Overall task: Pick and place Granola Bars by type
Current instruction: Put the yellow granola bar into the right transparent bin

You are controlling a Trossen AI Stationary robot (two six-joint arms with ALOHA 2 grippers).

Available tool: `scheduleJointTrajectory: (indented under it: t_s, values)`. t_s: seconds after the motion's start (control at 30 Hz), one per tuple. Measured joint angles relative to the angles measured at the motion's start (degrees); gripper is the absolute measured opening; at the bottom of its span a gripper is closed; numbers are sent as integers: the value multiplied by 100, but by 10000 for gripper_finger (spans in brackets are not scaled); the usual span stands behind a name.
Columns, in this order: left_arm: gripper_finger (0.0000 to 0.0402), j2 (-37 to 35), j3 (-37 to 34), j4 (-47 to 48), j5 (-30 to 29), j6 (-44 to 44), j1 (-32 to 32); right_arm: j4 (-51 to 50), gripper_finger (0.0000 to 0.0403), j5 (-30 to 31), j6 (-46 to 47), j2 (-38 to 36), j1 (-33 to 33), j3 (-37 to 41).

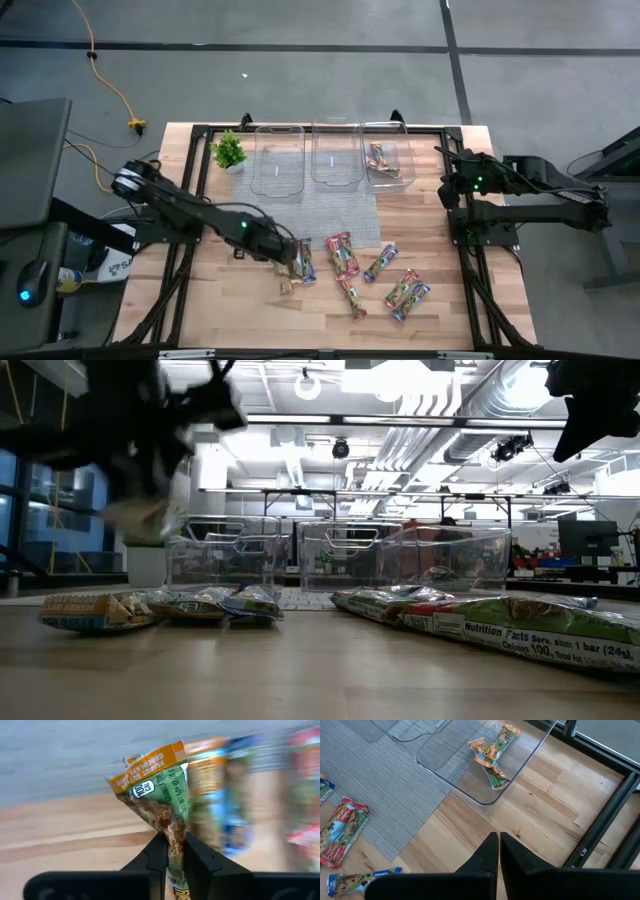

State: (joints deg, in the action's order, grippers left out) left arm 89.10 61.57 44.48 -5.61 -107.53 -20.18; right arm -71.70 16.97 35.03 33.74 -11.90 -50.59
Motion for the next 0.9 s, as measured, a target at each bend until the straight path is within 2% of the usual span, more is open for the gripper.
scheduleJointTrajectory:
  t_s: [0.1,0.27,0.5,0.67,0.9]
  values:
    - [36,-262,235,-20,-164,645,318,0,0,6,0,0,0,0]
    - [35,-301,1010,-41,-175,2468,1273,0,0,15,-3,0,-2,0]
    - [35,153,2406,-138,94,4580,2657,0,0,40,-7,0,0,0]
    - [35,868,3559,-81,638,5699,3292,0,0,74,-37,0,0,0]
    - [35,2423,5486,-36,1247,6681,3647,0,0,113,-25,0,0,0]
